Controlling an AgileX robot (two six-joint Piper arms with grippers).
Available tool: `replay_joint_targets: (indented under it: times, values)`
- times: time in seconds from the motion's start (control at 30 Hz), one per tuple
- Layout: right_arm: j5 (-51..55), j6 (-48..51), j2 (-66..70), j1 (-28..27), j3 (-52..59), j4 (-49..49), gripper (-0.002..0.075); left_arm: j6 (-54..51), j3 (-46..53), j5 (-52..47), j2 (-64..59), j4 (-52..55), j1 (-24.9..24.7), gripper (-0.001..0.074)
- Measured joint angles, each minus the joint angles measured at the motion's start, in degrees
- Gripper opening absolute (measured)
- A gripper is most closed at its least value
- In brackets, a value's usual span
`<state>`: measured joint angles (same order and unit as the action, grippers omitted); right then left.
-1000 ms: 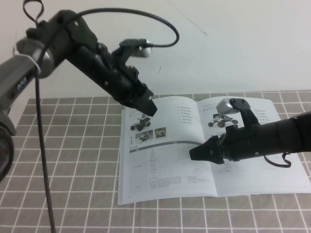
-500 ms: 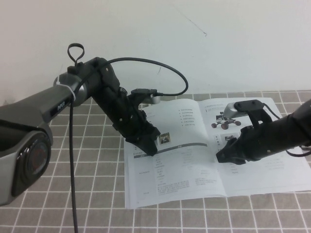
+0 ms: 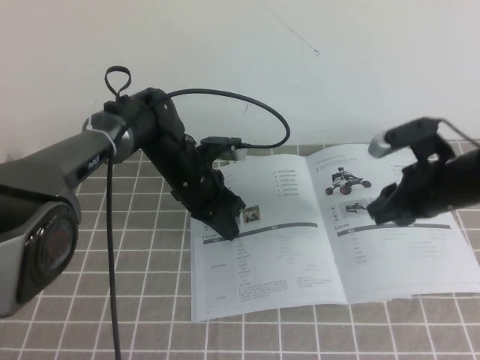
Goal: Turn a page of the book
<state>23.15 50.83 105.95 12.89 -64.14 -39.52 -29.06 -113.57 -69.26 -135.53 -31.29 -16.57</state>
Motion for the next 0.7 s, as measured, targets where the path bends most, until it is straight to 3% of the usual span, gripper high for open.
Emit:
replay_joint_targets:
  times: [0.17,0.37,0.7]
  values:
    - [1.6,0.5,-12.3,-2.2,-2.0,0.1,0.0181,0.1,0.1,0.0,5.3,2.9,2.1,-0.0003]
    - [12.2,0.4,-28.2,-8.9,-6.3,0.4,0.0022,0.1,0.1,-0.2,18.8,3.4,4.1,-0.0003]
    - [18.2,-6.7,-53.0,-12.8,3.0,7.8,-0.0001,-0.2,3.0,-1.7,38.5,-1.1,3.3,-0.0003]
